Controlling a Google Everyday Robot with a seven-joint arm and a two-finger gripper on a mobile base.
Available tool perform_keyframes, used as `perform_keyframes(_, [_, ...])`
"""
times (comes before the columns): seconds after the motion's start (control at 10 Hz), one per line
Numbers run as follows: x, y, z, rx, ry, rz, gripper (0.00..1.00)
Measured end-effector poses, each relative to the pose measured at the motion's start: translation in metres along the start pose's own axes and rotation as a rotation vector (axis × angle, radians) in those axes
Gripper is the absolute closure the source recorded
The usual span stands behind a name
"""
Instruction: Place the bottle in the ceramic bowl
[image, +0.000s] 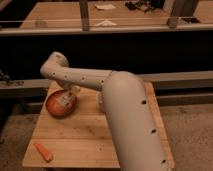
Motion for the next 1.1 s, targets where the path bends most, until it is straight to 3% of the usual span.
perform_keyframes(0.5, [0.0006,-0.0030,0.0000,0.005,0.014,-0.011,0.46])
perform_keyframes(0.9, [0.0014,-0.0037,-0.0005,0.007,0.022,-0.017,0.35])
perform_keyframes(1.1, [0.0018,-0.0052,-0.0004,0.009,0.028,-0.022,0.35])
